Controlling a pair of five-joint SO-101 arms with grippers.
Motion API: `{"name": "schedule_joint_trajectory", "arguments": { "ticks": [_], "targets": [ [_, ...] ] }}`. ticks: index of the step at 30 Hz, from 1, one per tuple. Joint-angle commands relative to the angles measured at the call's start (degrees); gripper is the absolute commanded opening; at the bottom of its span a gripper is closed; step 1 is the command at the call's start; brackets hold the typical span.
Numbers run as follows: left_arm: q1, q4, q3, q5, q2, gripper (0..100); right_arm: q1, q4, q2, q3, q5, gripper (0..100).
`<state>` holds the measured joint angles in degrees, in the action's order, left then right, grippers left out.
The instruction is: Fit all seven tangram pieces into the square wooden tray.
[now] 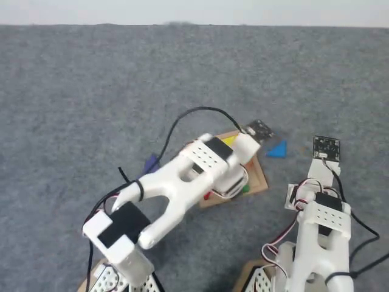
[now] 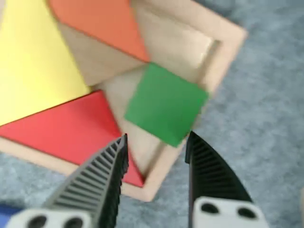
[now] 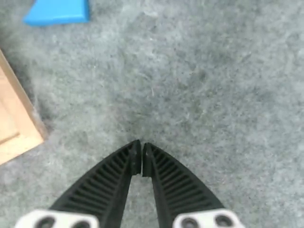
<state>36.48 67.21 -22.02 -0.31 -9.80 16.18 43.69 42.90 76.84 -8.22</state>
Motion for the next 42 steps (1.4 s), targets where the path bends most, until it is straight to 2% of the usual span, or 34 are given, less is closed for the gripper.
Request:
{"name": "schedule_joint_trajectory", "arguments": {
  "ticks": [1, 12, 22, 26, 32, 37, 40, 42],
  "targets": [
    [-3.43, -0.53, 0.4, -2.73, 2.9, 19, -0.75, -1.1, 1.27, -0.35, 0.44, 2.4],
    [-9.41, -1.85, 0.84, -5.36, 2.99, 19, -0.75, -1.1, 1.19, -0.35, 0.44, 2.4],
    [-18.29, -1.49, 4.09, -5.54, 3.6, 19, -0.75, -1.1, 1.19, -0.35, 0.44, 2.4],
    [-22.68, 1.32, 5.76, -5.45, 3.6, 19, -0.75, -1.19, 1.19, -0.35, 0.44, 2.4],
    [-33.49, 7.21, 8.75, -3.08, 3.6, 19, -1.45, -1.19, 1.19, -0.35, 0.35, 2.4],
    [-39.21, 11.96, 8.4, -8.7, 4.04, 20, -2.59, -1.19, 1.19, -0.35, 0.35, 2.4],
    [-41.85, 10.29, 3.74, -9.67, 9.49, 19, -2.59, -1.19, 1.19, -0.35, 0.35, 2.4],
    [-41.85, 6.95, -4.0, -11.52, 16.44, 19, -2.68, -1.1, 1.19, -0.35, 0.35, 2.4]
  ]
}}
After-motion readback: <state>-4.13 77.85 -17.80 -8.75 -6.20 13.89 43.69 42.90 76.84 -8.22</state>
